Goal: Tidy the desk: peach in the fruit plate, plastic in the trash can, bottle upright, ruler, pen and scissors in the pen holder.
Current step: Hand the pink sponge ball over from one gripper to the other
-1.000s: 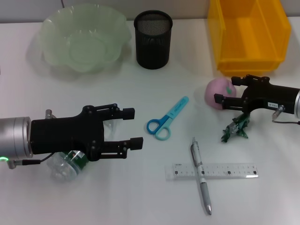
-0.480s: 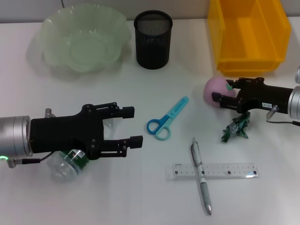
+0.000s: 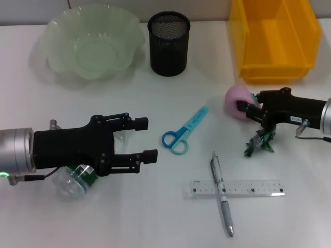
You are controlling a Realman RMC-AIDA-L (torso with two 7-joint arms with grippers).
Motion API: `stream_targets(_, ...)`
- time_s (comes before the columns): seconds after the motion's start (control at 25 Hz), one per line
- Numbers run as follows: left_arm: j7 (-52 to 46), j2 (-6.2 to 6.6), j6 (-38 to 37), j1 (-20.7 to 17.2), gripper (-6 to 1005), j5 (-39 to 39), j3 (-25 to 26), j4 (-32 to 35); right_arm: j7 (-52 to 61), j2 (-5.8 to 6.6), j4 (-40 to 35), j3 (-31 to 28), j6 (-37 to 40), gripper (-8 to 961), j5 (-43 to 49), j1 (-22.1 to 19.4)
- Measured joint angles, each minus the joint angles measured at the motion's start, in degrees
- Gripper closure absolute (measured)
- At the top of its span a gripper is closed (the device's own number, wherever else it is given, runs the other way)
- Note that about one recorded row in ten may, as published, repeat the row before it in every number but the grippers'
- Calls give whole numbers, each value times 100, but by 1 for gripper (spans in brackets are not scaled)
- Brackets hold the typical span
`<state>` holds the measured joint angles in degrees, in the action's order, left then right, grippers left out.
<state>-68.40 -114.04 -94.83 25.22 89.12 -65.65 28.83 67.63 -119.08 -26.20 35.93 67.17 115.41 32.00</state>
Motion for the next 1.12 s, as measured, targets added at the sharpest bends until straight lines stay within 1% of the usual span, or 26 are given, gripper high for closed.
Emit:
stream_targets(0.04, 1, -4, 0, 0, 219, 0, 0, 0, -114, 7, -22, -6, 197, 654, -212, -90)
stream_targets(0.12, 2, -16, 0, 3, 219, -9, 0, 0, -192, 12, -46, -8, 329, 678, -367, -158)
stream_targets(0.16, 2, -37, -3, 5, 219, -30, 21, 0, -416, 21, -122, -10, 667, 689, -719, -335)
stream_targets(0.2, 2, -55, -9, 5, 219, -38, 46, 0, -416, 21, -122, -10, 667, 701, -719, -335)
stream_targets(0.28, 0, -80, -16, 5, 219, -44, 80, 0, -678, 21, -163, -9, 984, 725, -1026, -497)
stream_targets(0.32, -5, -113, -25, 6, 219, -46, 133, 0, -873, 21, -170, -10, 1197, 731, -1222, -595)
stream_targets(0.36, -9, -198, -31, 13, 219, -43, 251, 0, -1220, 21, -147, -9, 1558, 738, -1481, -726)
stream_targets(0.4, -9, -198, -31, 13, 219, -43, 251, 0, -1220, 21, -147, -9, 1558, 745, -1481, -726)
stream_targets(0.44, -3, -270, -30, 24, 219, -42, 308, 0, -1646, 18, -91, -8, 2026, 751, -1697, -849)
stream_targets(0.48, -3, -270, -30, 24, 219, -42, 308, 0, -1646, 18, -91, -8, 2026, 757, -1697, -849)
stream_targets(0.56, 1, -353, -5, 65, 219, -43, 337, 0, -2161, 11, 44, -7, 2553, 773, -1832, -945)
stream_targets(0.6, 1, -353, -5, 65, 219, -43, 337, 0, -2161, 11, 44, -7, 2553, 782, -1832, -945)
stream_targets(0.64, 2, -404, 13, 95, 219, -43, 367, 0, -2336, 10, 149, 6, 2765, 790, -1842, -950)
stream_targets(0.76, 8, -438, 19, 147, 219, -44, 385, -7, -2401, 13, 233, 31, 2918, 823, -1840, -934)
stream_targets(0.84, 39, -453, 24, 218, 219, -51, 386, -46, -2418, 14, 287, 55, 3047, 853, -1826, -915)
stream_targets(1.12, 88, -486, 169, 395, 218, -92, 385, -199, -2422, 8, 504, 117, 3528, 882, -1780, -801)
